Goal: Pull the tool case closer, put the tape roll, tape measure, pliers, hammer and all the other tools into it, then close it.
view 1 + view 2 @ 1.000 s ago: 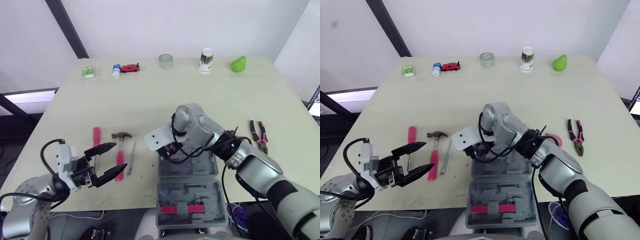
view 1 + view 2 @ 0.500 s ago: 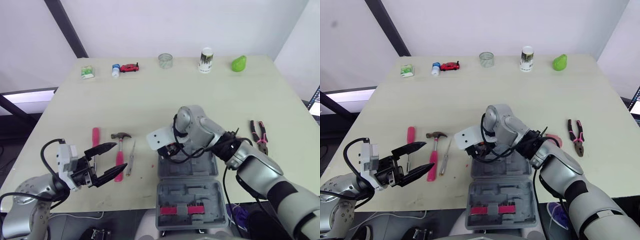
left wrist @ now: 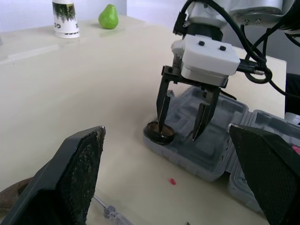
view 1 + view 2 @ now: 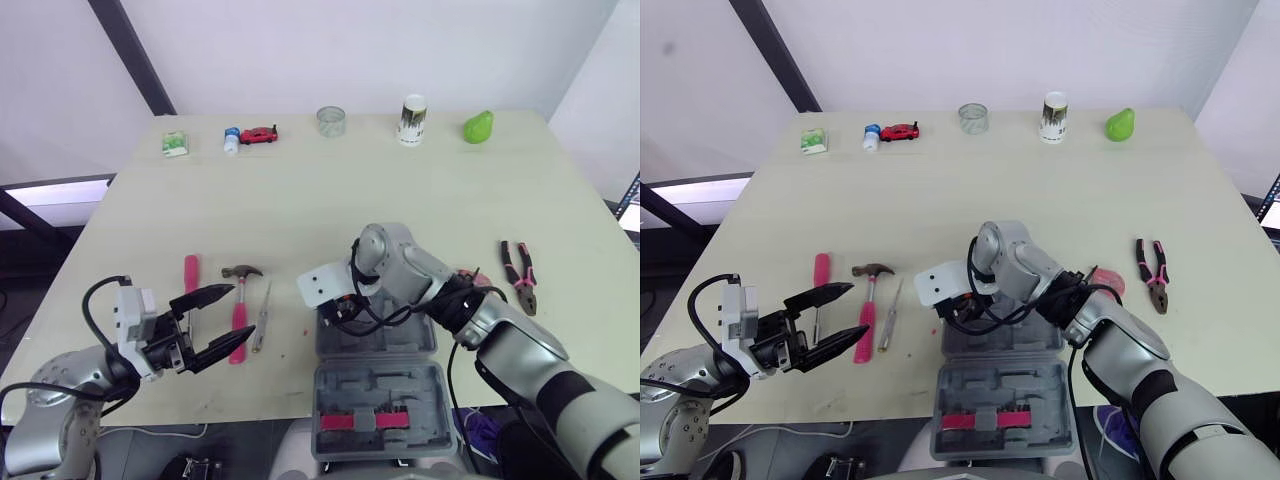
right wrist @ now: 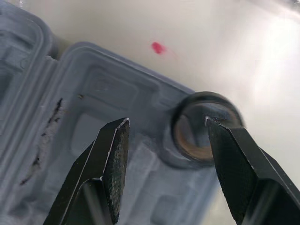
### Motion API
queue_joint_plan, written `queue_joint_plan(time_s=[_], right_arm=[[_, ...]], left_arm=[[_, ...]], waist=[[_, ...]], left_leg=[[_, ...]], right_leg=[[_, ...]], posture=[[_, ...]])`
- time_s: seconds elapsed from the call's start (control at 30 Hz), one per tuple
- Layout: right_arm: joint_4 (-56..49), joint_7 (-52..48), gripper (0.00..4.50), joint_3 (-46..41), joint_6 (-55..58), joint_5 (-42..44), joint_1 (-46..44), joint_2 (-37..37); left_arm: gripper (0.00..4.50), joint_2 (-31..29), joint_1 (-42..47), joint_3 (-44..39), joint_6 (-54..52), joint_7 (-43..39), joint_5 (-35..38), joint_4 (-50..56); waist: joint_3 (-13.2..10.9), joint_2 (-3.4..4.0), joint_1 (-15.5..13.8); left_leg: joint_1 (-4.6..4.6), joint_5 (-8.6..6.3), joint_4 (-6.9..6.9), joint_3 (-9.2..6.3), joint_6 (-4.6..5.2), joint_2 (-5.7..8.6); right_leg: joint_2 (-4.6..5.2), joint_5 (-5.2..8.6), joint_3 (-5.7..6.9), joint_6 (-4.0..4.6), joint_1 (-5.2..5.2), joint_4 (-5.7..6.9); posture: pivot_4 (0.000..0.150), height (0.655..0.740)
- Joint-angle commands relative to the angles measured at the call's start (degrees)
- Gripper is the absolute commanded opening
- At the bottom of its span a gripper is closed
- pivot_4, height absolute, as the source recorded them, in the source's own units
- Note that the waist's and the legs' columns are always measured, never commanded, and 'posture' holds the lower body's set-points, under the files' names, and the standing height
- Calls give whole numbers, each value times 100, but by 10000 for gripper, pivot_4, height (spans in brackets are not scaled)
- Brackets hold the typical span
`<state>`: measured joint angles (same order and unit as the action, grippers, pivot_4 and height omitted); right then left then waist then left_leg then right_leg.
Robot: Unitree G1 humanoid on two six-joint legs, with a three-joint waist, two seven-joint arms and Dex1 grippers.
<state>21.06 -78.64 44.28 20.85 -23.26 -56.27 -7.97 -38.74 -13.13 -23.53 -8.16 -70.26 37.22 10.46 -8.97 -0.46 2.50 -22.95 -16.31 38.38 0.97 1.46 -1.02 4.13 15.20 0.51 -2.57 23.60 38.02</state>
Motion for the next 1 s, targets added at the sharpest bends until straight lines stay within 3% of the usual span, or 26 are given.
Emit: queue_joint_plan(time_s=[0.03, 0.17, 0.27, 0.37, 0.4, 1.0], right_arm=[[-163, 94, 26889, -14, -112, 22, 4, -5], [-32, 217, 26889, -10, -167, 7, 25, 4], [15, 276, 19683, -14, -195, 7, 5, 18], [60, 310, 4128, -12, -217, 19, -7, 36], [64, 311, 1032, -9, -226, 23, -6, 37], [-473, -138, 1032, 59, -2, -21, -135, -219]], left_arm=[[45000, -81, 4, -32, 18, -72, 52, 38], [45000, -91, 11, -33, 15, -91, 50, 23], [45000, -80, 35, -24, 13, -91, 38, 19], [45000, -75, 63, -18, 17, -94, 28, -8], [45000, -73, 72, -17, 16, -92, 26, -15], [45000, -52, 96, 24, 36, -60, 20, -25]], waist=[[0, 0, 0], [0, 0, 0], [0, 0, -1], [0, 0, -4], [0, 0, -2], [1, -1, -8]], left_leg=[[0, 0, 0, 0, 0, 0], [1, 1, 1, 0, 0, 0], [1, 1, 1, 0, -1, 0], [1, 1, 1, 1, -1, 0], [1, 1, 1, 1, -1, 0], [2, 2, 4, 3, 0, 1]], right_leg=[[0, 0, 1, 0, 0, 1], [-2, 0, 2, 0, 0, 2], [-4, 0, 2, 0, 0, 2], [-5, 0, 3, 0, -1, 2], [-6, 0, 3, 0, -1, 2], [-16, -1, 4, -1, -3, 5]], posture=[[1500, 7400], [1500, 7400], [1500, 7400], [1500, 7400], [1500, 7400], [1500, 7400]])
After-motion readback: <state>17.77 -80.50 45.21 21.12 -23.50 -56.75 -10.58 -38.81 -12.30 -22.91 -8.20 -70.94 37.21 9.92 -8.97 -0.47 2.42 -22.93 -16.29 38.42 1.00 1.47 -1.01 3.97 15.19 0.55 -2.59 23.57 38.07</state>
